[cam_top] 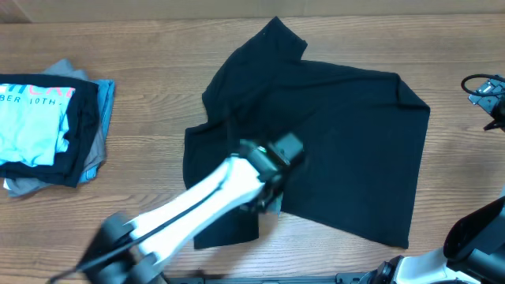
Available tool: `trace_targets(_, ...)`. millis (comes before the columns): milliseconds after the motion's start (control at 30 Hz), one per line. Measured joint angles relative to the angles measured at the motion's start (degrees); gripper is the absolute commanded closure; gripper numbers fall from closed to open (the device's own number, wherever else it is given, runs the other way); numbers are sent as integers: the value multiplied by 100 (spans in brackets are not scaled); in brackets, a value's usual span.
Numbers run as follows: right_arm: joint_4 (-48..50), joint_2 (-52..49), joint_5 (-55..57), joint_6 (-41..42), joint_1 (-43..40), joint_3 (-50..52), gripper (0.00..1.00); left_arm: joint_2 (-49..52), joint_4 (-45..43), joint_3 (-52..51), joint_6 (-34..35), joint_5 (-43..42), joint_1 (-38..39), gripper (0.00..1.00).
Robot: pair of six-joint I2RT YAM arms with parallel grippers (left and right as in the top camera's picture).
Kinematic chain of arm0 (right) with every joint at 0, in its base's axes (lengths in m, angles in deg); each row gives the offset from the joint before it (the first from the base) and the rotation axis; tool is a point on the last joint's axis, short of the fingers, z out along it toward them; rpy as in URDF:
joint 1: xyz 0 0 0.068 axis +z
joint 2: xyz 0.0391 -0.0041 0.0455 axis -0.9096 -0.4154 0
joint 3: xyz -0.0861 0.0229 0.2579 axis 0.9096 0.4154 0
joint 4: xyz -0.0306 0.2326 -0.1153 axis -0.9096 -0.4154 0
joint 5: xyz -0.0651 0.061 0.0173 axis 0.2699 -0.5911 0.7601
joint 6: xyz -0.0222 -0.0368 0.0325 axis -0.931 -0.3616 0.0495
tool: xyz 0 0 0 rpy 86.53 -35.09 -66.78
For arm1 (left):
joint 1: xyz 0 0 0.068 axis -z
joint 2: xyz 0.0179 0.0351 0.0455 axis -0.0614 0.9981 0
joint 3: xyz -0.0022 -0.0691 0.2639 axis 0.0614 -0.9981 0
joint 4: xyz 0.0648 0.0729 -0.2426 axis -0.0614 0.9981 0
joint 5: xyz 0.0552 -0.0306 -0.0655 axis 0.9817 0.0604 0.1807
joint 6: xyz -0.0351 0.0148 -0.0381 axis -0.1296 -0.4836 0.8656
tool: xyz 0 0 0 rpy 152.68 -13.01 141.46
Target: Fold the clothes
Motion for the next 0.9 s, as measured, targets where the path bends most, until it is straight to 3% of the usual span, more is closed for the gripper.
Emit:
trace_targets(133, 0, 0, 0, 0, 0, 0, 0, -782, -573, 562, -468, 887, -417, 96)
trace_targets(300, 0, 0, 0, 0, 0, 0, 0, -798, -1635, 614, -1351, 1381, -1169, 96)
trace_targets(600, 0, 0, 0, 0, 0, 2, 0, 612, -4887, 608, -3067, 1307, -2540, 96)
trace_targets(800, 4, 0, 0, 4, 0, 2, 0, 2055, -6867, 610, -4065, 852, -2835, 92)
trace_targets(900, 0, 0, -2, 9, 0, 2, 0, 2756, -7331, 610, -4433, 745, -2852, 91)
